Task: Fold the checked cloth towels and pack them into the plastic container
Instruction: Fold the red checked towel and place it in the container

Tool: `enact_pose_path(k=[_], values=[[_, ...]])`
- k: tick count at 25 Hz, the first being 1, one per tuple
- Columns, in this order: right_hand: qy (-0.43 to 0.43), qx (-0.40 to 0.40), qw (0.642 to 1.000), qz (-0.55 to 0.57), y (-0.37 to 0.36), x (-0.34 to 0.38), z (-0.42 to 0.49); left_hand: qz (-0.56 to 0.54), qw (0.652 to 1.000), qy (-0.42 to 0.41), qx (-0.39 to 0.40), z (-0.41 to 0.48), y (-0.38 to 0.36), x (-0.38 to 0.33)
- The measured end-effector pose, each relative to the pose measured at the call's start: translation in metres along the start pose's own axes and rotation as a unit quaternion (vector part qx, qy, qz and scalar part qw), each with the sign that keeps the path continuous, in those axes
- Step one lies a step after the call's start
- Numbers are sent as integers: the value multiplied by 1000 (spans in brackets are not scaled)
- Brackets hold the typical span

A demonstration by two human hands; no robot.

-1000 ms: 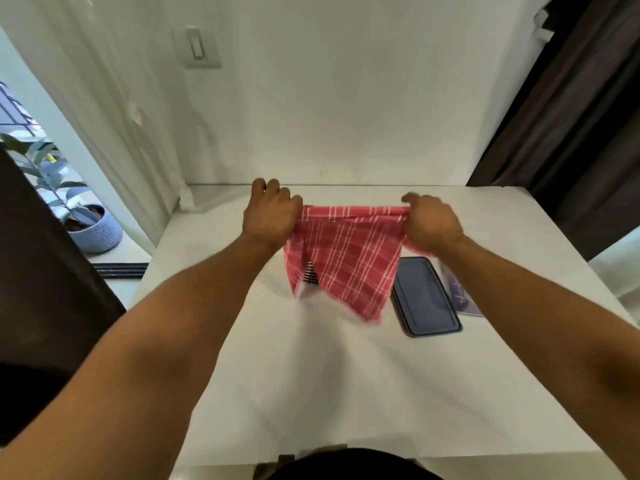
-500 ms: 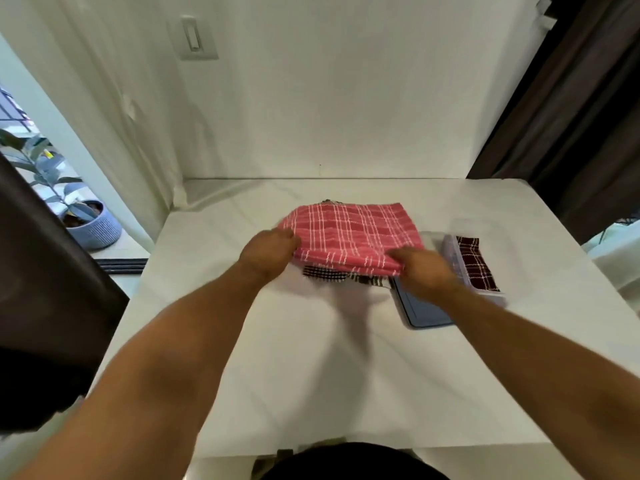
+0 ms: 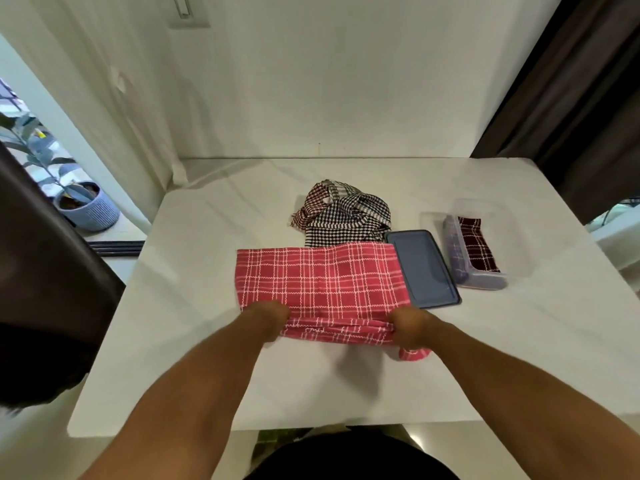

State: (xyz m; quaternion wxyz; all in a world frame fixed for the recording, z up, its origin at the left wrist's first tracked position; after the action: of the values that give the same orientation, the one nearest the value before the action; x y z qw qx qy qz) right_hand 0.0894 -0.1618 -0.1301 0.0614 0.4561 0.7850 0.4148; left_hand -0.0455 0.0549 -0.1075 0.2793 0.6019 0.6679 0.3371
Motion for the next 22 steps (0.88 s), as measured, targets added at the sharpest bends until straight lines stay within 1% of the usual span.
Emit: enact_pose_path(k=[2,3,4,5,7,8,9,11,12,13,15,17,20,21,22], values=[[3,20,1000,8,-5,2,-2,26,999,10,17,5,-7,6],[-1,53,999,-4,-12,2,-3,39,999,6,20,5,-12,7],[-6,89,996,-22,-20,2,-4,29,999,21,34,3,-18,9],[-11,114,992,-50,-25,1,-6,38,998,15,47,-1,-23,5],[-12,146,984,-100,-28,2,-12,57,994,34,90,-7,-33,2],[-14,159,980,-117,-30,1,-14,32,992,46,112,-13,-36,-1],[-21,172,977,-124,-30,-1,-16,-8,989,79,128,-17,-38,0],[-39,189,976,-103,-29,-8,-17,-77,970,120,195,-29,-45,-1],[-46,186,979,-70,-25,-13,-16,-104,963,136,209,-34,-43,1],[-49,174,983,-26,-17,-18,-15,-144,960,140,197,-34,-38,4],[-44,132,988,61,4,-29,-14,-225,953,144,141,-28,-24,17],[-36,90,988,119,25,-42,-13,-287,943,142,88,-24,-7,31],[-26,21,981,190,52,-62,-9,-344,930,120,45,-14,10,48],[-23,-11,978,205,60,-68,-7,-344,929,129,31,-10,13,56],[-25,-53,974,217,69,-73,-3,-324,936,135,16,-7,16,64]])
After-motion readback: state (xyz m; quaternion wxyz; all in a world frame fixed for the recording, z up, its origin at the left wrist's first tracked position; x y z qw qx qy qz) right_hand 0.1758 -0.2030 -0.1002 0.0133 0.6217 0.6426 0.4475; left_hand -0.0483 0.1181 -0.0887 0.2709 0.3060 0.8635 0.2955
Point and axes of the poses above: each hand's wrist, its own z-axis towards the middle knuckle, its own y-axis out of the back of the hand, x = y × z, the point moved 9 cm from there along z, towards the middle knuckle, and after that the axes turned 1 degree about -x, right-handed, at the moved point
